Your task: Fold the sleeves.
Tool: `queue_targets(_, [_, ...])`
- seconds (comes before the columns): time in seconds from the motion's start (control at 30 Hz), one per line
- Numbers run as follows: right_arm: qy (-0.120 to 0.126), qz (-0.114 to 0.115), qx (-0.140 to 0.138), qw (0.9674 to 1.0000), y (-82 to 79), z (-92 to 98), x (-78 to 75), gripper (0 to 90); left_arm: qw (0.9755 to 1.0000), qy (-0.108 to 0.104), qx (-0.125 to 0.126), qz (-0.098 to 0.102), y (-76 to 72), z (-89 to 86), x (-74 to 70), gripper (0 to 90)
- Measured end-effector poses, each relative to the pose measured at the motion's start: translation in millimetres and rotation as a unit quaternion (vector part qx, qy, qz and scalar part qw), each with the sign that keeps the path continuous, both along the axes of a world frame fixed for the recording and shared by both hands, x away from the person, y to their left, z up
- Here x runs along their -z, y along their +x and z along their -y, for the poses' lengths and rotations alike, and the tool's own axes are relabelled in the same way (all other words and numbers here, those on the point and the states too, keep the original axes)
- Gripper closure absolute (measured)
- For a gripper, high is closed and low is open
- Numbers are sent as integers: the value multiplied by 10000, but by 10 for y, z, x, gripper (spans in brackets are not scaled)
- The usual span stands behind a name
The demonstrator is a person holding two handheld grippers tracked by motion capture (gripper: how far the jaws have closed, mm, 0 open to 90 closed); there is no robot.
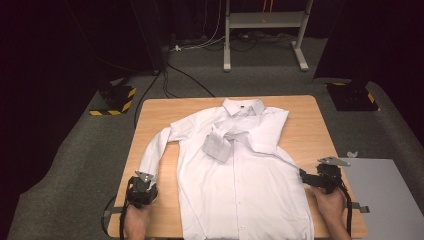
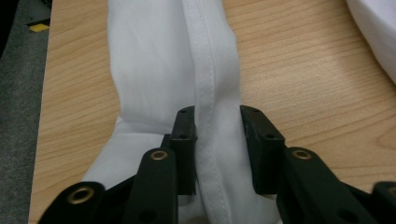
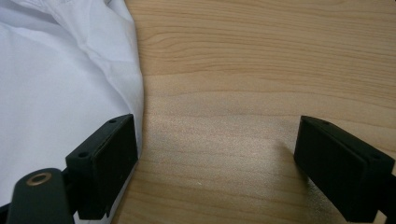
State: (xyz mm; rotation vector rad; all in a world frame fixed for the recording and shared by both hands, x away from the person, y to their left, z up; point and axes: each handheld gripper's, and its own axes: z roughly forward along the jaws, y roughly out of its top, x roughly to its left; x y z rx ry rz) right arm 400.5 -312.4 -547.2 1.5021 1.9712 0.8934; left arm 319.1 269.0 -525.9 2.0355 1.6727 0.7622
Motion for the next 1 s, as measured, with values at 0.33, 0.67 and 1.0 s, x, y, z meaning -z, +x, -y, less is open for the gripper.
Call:
queue_targets(0.33, [0, 0, -2, 10000, 0, 0, 0, 133, 9956, -838, 226, 352, 36, 4, -251, 784])
queue_targets(0.67, [5, -3, -14, 10000, -1, -2, 0, 134, 9864, -1313, 647, 746, 140, 146, -620, 788])
queue_targets(1.0, [-2, -4, -59, 10000, -2, -12, 0, 137, 9746, -1766, 954, 989, 278, 262, -952, 789])
